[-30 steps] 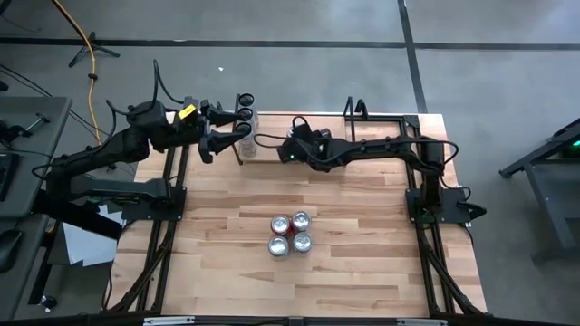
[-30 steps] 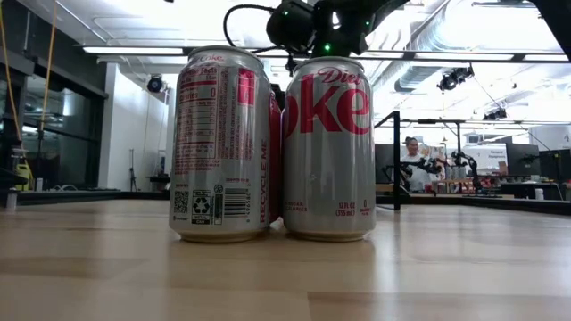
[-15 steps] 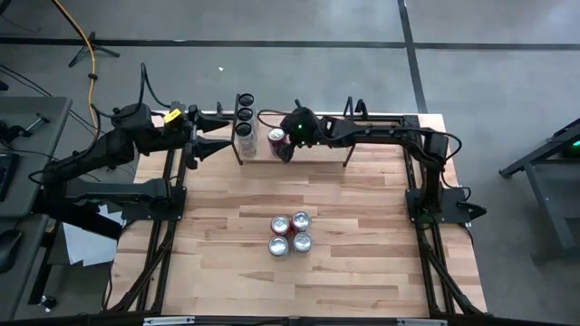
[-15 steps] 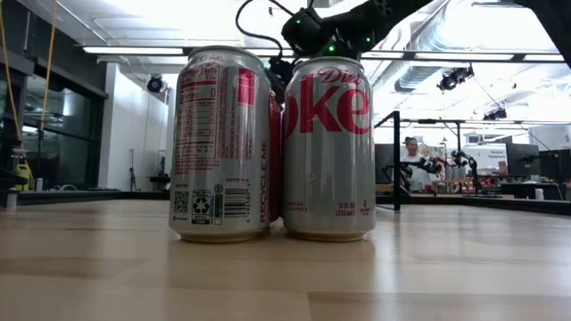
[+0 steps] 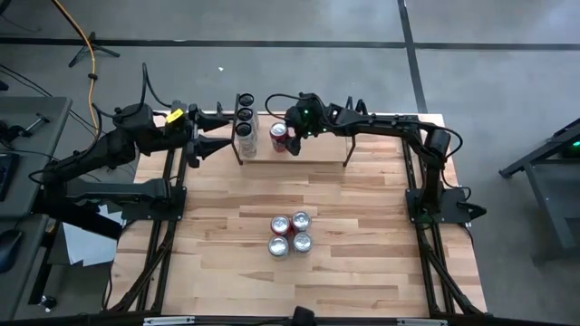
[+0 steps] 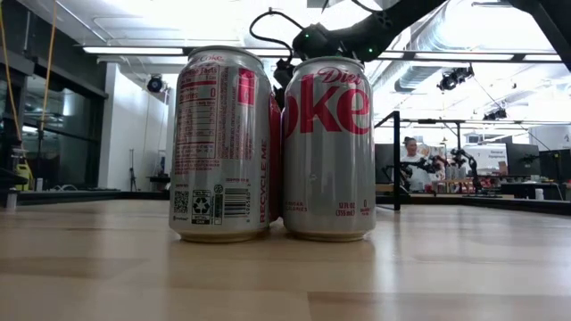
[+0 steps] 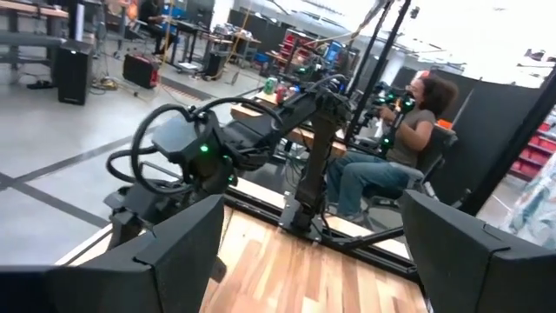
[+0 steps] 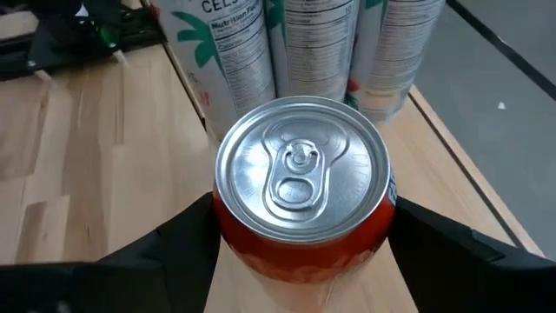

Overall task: Place canned beverage on shelf
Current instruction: Put the top orange soda can on the shelf

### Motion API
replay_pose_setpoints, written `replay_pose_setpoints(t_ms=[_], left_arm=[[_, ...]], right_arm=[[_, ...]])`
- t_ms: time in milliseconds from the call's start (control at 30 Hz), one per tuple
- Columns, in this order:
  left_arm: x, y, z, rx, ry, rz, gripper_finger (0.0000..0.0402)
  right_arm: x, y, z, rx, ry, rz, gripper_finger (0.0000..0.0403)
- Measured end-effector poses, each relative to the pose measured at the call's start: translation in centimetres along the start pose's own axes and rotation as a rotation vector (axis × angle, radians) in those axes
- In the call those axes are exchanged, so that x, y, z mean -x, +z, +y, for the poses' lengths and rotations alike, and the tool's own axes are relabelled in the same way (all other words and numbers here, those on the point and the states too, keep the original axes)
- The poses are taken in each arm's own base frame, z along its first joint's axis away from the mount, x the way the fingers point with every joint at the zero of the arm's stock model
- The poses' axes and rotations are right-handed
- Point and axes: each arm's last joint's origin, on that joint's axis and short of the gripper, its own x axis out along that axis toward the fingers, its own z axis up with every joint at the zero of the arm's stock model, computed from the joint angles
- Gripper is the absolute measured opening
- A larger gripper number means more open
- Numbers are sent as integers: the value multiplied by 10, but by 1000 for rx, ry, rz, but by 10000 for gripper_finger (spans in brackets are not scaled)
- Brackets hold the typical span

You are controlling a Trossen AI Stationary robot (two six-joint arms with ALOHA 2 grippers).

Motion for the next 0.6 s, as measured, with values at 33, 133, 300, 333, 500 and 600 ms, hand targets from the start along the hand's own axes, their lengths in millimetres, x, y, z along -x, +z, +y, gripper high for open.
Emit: replay_pose_setpoints(t_ms=[33,133,300,333,500,600], left_arm=[[0,0,0,0,10,-3,304],[0,0,1,0,23,-8,304],[0,0,1,0,24,-7,304],[0,0,1,0,24,-7,304],[-1,0,1,1,26,-4,304],[-1,0,1,1,26,-5,304]], right_arm=[[0,0,0,4,0,0,291],[-2,-1,2,30,3,1,304],[-11,-6,4,42,8,21,308],[-12,-7,4,44,9,20,308],[-13,-7,3,42,-22,24,310],[-13,-7,3,54,-32,25,310]])
